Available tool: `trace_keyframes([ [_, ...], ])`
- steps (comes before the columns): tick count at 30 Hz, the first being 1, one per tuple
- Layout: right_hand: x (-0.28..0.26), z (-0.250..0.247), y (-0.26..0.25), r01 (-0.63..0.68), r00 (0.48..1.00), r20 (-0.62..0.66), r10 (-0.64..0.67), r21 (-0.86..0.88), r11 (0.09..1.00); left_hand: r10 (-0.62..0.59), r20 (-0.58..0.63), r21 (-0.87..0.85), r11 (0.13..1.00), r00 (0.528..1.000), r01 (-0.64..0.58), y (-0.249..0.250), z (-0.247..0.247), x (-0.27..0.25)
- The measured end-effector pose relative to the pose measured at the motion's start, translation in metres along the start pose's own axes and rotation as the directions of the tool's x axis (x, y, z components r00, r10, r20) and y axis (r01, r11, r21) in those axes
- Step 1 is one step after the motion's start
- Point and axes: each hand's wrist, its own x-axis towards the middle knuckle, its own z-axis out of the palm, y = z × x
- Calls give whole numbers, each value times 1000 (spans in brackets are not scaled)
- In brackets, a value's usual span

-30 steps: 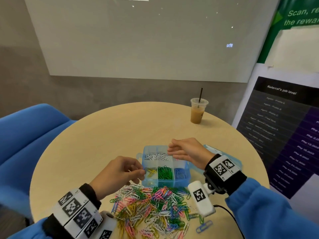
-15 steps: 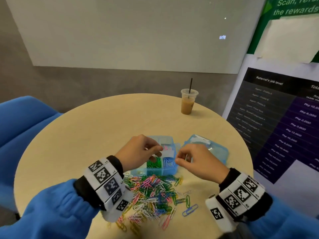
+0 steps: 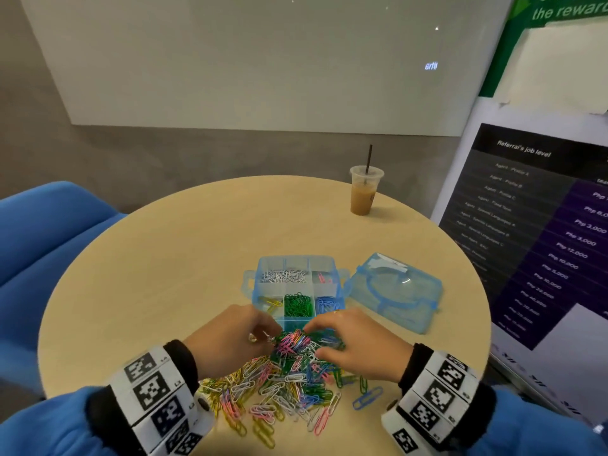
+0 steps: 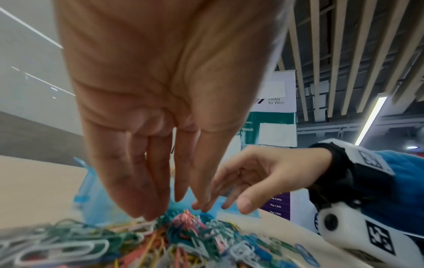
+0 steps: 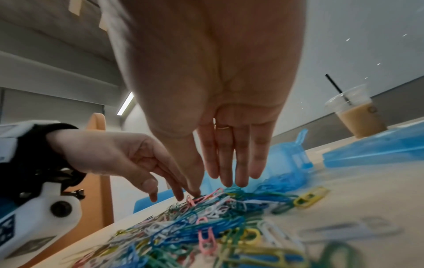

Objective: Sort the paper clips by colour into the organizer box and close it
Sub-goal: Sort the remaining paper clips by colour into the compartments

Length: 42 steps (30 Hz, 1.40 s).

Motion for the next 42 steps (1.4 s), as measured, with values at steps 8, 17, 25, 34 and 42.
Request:
trace_keyframes([
  [8, 13, 9, -7, 4, 996, 93, 2, -62, 998, 14, 99, -58, 998, 995, -8, 5, 11, 5],
  [17, 27, 13, -12, 12, 991, 133, 12, -180, 984, 74, 66, -228, 972, 995, -57, 9, 19, 3],
  [25, 29, 9, -8, 21, 994, 113, -3, -159, 987, -55, -107, -370, 929, 993, 12, 0, 13, -7],
  [34, 28, 4, -1, -22, 996, 89, 24, -27, 999, -207, -146, -560, 823, 967, 92, 2, 14, -12],
  [42, 23, -7, 2, -55, 997, 64, 52, 40, 998, -233, -120, -646, 756, 965, 102, 12, 19, -7],
])
